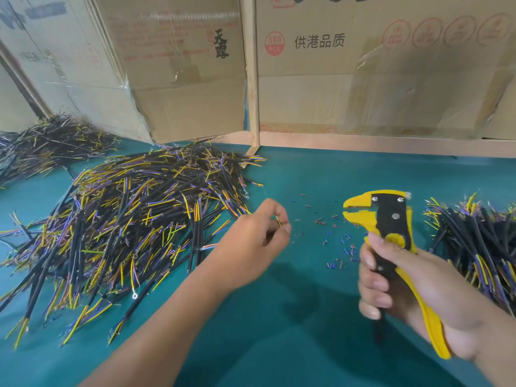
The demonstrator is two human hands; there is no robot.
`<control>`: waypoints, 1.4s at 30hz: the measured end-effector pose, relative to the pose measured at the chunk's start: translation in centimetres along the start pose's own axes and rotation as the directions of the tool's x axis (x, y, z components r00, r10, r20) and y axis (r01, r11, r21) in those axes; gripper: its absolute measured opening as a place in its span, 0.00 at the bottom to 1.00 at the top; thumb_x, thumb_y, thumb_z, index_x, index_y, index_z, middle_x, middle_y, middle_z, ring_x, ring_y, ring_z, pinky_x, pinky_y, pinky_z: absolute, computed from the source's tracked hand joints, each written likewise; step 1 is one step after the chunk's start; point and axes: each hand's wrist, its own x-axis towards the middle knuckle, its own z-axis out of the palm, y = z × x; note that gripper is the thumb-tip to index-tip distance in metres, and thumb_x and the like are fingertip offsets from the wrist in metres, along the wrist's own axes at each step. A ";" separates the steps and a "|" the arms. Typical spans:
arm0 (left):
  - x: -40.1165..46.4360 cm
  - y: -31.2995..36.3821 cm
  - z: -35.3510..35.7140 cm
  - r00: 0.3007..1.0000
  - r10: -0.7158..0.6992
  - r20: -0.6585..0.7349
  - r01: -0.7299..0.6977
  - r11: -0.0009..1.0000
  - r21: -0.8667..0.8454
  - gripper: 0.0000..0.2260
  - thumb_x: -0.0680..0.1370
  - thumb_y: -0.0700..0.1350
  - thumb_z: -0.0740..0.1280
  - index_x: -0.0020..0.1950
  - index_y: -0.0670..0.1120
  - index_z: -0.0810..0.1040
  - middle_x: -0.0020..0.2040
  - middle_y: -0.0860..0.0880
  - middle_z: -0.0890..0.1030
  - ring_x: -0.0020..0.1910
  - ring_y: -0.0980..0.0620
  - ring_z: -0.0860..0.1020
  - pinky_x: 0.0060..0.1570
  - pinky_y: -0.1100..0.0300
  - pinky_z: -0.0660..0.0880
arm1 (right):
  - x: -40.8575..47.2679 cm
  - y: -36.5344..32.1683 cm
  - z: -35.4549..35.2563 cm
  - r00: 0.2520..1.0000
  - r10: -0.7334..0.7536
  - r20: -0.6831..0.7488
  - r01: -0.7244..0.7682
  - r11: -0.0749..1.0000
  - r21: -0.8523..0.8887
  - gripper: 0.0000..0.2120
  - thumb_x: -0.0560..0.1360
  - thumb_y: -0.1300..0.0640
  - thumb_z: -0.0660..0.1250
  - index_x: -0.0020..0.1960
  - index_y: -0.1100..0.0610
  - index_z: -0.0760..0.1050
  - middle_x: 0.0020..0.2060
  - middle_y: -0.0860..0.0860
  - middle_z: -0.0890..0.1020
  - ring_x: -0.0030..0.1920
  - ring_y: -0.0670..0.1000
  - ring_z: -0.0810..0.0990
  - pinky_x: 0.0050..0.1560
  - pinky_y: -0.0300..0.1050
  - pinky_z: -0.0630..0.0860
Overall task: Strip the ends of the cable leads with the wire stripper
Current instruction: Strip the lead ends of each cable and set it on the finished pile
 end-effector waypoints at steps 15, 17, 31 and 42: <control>-0.7 2.1 0.6 0.994 0.106 -0.004 -0.106 0.992 -0.068 0.14 0.75 0.42 0.66 0.60 0.49 0.69 0.26 0.54 0.65 0.26 0.54 0.63 0.29 0.70 0.58 | 0.4 0.9 -1.5 0.959 0.135 0.248 -0.100 0.983 -0.151 0.18 0.74 0.45 0.76 0.46 0.60 0.77 0.37 0.59 0.72 0.37 0.59 0.72 0.45 0.57 0.76; -0.7 2.2 0.9 0.995 0.100 -0.008 -0.101 0.991 -0.083 0.17 0.75 0.41 0.66 0.63 0.50 0.69 0.26 0.53 0.65 0.26 0.54 0.63 0.30 0.69 0.58 | 0.2 0.9 -1.2 0.958 0.127 0.257 -0.085 0.982 -0.166 0.19 0.73 0.44 0.76 0.46 0.60 0.77 0.36 0.60 0.72 0.37 0.59 0.72 0.44 0.57 0.77; -0.7 2.4 1.4 0.997 0.072 0.040 -0.059 0.964 -0.258 0.19 0.77 0.42 0.66 0.65 0.53 0.65 0.29 0.51 0.68 0.29 0.52 0.65 0.32 0.58 0.66 | -0.5 0.7 -0.5 0.952 0.100 0.290 -0.022 0.965 -0.262 0.26 0.71 0.41 0.76 0.44 0.64 0.73 0.36 0.60 0.71 0.37 0.58 0.72 0.45 0.53 0.77; -0.8 2.4 1.0 0.992 0.122 0.028 -0.119 0.989 -0.091 0.21 0.76 0.45 0.65 0.67 0.54 0.64 0.28 0.53 0.68 0.28 0.53 0.66 0.32 0.66 0.62 | -0.6 1.1 0.6 0.984 0.044 0.170 0.023 0.927 -0.374 0.24 0.69 0.39 0.75 0.36 0.59 0.71 0.28 0.57 0.67 0.28 0.56 0.68 0.34 0.52 0.75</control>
